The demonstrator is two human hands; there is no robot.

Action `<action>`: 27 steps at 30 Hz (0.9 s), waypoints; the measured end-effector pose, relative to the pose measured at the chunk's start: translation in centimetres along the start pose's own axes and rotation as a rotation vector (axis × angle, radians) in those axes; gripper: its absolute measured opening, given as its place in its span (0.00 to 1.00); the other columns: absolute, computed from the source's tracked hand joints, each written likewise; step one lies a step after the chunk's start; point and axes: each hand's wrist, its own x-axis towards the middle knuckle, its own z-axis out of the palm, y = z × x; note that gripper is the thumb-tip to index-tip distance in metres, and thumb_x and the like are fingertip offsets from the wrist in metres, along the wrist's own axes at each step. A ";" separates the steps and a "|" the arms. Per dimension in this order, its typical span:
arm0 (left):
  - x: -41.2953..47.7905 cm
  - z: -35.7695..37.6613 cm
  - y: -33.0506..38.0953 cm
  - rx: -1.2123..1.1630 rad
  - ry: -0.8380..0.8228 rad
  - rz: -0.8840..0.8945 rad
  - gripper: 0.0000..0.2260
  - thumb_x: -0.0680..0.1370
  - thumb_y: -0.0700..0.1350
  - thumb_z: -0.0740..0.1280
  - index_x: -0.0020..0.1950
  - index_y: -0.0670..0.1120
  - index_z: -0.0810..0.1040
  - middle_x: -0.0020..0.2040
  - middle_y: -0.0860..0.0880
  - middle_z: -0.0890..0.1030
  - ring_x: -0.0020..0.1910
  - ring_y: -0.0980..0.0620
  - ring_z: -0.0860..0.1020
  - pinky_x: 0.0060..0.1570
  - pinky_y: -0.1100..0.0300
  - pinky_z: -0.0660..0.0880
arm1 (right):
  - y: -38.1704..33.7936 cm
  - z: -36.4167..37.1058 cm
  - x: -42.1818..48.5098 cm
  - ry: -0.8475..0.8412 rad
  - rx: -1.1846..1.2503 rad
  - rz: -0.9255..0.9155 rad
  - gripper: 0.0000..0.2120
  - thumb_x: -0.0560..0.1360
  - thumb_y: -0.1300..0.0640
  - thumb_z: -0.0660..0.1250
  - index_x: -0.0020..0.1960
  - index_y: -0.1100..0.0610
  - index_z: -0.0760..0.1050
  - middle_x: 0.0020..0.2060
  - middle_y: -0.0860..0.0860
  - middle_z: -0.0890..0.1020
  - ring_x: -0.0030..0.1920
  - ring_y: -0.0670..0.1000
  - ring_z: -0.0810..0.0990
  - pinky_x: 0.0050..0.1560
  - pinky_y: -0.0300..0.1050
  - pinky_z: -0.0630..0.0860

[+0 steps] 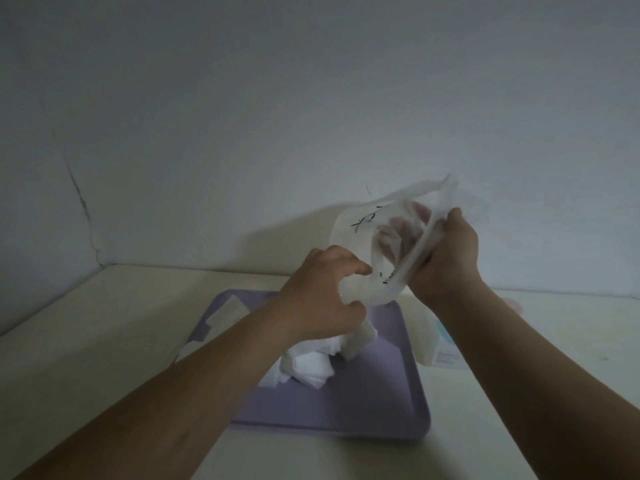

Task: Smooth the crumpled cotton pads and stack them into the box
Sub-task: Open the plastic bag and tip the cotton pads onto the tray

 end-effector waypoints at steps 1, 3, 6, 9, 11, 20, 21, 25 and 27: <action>0.0 0.1 0.3 0.001 -0.045 -0.027 0.29 0.68 0.56 0.70 0.70 0.59 0.76 0.64 0.62 0.73 0.61 0.55 0.72 0.63 0.59 0.73 | 0.2 0.1 0.0 0.007 0.047 0.025 0.29 0.86 0.39 0.50 0.61 0.60 0.80 0.44 0.61 0.86 0.47 0.63 0.84 0.58 0.60 0.81; 0.2 0.1 0.8 -0.018 -0.109 -0.106 0.31 0.70 0.61 0.73 0.72 0.60 0.73 0.65 0.62 0.73 0.59 0.54 0.76 0.60 0.55 0.76 | 0.4 0.4 -0.2 0.006 0.116 0.069 0.29 0.86 0.41 0.50 0.59 0.61 0.80 0.43 0.60 0.85 0.43 0.62 0.83 0.53 0.58 0.83; 0.6 -0.4 0.8 0.004 0.031 -0.094 0.14 0.80 0.58 0.66 0.62 0.54 0.80 0.55 0.53 0.82 0.50 0.48 0.81 0.53 0.51 0.78 | 0.6 1.2 -0.4 0.011 0.077 0.057 0.28 0.85 0.40 0.51 0.56 0.61 0.81 0.46 0.59 0.85 0.44 0.60 0.84 0.53 0.57 0.83; 0.5 -1.8 0.0 0.097 0.229 -0.051 0.11 0.84 0.51 0.59 0.58 0.51 0.80 0.46 0.49 0.84 0.46 0.44 0.81 0.47 0.51 0.78 | 0.9 1.1 -0.4 0.025 -0.208 -0.116 0.25 0.83 0.36 0.56 0.56 0.54 0.82 0.53 0.53 0.88 0.54 0.54 0.86 0.65 0.56 0.80; 0.3 -3.0 -0.5 0.027 0.316 -0.068 0.10 0.84 0.48 0.59 0.56 0.51 0.79 0.42 0.50 0.82 0.42 0.44 0.80 0.44 0.52 0.79 | 1.2 0.8 -0.6 0.016 -0.428 -0.202 0.28 0.78 0.30 0.60 0.55 0.53 0.82 0.53 0.55 0.88 0.55 0.56 0.86 0.66 0.59 0.79; -0.1 -6.1 1.6 -0.686 0.484 -0.374 0.15 0.86 0.49 0.60 0.47 0.41 0.77 0.30 0.50 0.81 0.34 0.45 0.84 0.39 0.42 0.85 | 2.1 -0.6 -0.9 -0.281 -0.726 -0.096 0.25 0.69 0.38 0.68 0.57 0.53 0.83 0.54 0.54 0.86 0.55 0.54 0.83 0.52 0.53 0.77; -0.2 -6.3 1.9 -0.729 0.485 -0.382 0.15 0.86 0.50 0.59 0.48 0.41 0.77 0.33 0.48 0.82 0.35 0.43 0.85 0.41 0.40 0.84 | 2.1 -0.8 -0.9 -0.275 -0.740 -0.082 0.20 0.68 0.45 0.70 0.57 0.52 0.83 0.56 0.55 0.86 0.57 0.55 0.83 0.53 0.55 0.78; -0.6 -6.0 2.6 -0.870 0.330 -0.406 0.14 0.85 0.56 0.62 0.54 0.46 0.80 0.47 0.45 0.83 0.42 0.37 0.87 0.46 0.39 0.85 | 2.3 -1.1 -1.3 -0.292 -0.743 -0.018 0.09 0.78 0.59 0.73 0.57 0.60 0.81 0.52 0.60 0.86 0.52 0.59 0.86 0.51 0.55 0.83; -0.8 -5.4 2.2 -0.887 0.220 -0.382 0.12 0.79 0.56 0.72 0.53 0.48 0.83 0.46 0.49 0.87 0.43 0.40 0.87 0.46 0.45 0.85 | 2.3 -0.9 -1.3 -0.286 -0.673 -0.031 0.07 0.78 0.64 0.71 0.55 0.65 0.80 0.48 0.61 0.86 0.48 0.59 0.86 0.49 0.55 0.83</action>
